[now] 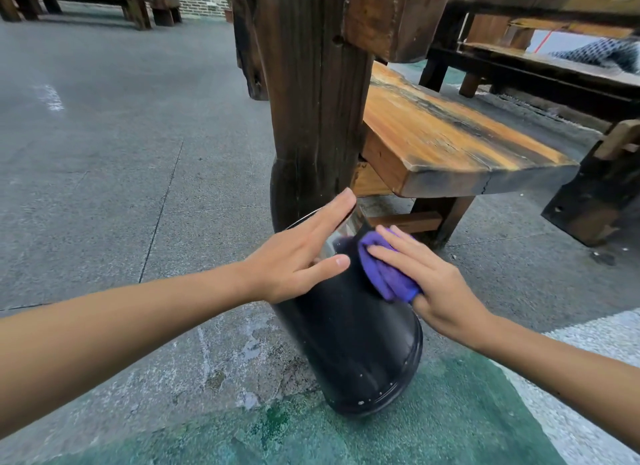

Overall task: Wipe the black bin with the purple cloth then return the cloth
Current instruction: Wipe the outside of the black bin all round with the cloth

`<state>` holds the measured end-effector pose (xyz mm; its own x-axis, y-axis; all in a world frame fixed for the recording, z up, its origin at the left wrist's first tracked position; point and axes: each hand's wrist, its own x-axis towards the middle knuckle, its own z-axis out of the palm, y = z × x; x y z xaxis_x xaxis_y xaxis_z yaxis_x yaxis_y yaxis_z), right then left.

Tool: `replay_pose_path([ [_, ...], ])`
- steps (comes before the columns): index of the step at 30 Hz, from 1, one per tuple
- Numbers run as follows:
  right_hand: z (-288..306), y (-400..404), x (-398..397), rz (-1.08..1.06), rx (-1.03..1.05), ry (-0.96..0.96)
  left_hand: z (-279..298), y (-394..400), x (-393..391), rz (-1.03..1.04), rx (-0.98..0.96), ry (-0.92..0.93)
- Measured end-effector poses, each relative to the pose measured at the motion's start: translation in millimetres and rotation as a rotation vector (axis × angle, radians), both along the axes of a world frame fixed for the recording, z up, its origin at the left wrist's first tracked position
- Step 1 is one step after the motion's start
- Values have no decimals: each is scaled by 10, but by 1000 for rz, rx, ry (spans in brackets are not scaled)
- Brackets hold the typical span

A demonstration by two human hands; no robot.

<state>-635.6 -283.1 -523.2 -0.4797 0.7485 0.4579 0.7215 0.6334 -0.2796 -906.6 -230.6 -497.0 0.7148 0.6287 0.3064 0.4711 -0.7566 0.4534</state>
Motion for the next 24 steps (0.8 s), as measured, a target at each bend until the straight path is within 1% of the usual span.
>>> replay_pose_path([
  [4, 35, 54, -651, -27, 20, 104, -31, -22, 75, 64, 15, -157],
  [5, -17, 20, -769, -45, 46, 123, -44, -14, 62, 71, 19, -178],
  [7, -113, -47, -860, -59, 96, 117, -56, 8, 15, 59, 42, -162],
  [10, -242, -89, -734, 15, 113, -32, -78, 51, -67, 15, 62, -72],
  [14, -492, -224, -435, 208, 221, -387, -60, 140, -108, 45, 44, 19],
  [16, -609, -303, -263, 303, 218, -491, -38, 177, -120, 60, 20, 32],
  [19, -740, -378, 24, 380, 165, -531, -38, 186, -108, 72, -19, 45],
  [22, -795, -448, 301, 377, 110, -537, -25, 154, -25, 84, -45, 32],
  [24, -793, -499, 479, 368, 27, -514, -8, 125, 36, 92, -50, 15],
])
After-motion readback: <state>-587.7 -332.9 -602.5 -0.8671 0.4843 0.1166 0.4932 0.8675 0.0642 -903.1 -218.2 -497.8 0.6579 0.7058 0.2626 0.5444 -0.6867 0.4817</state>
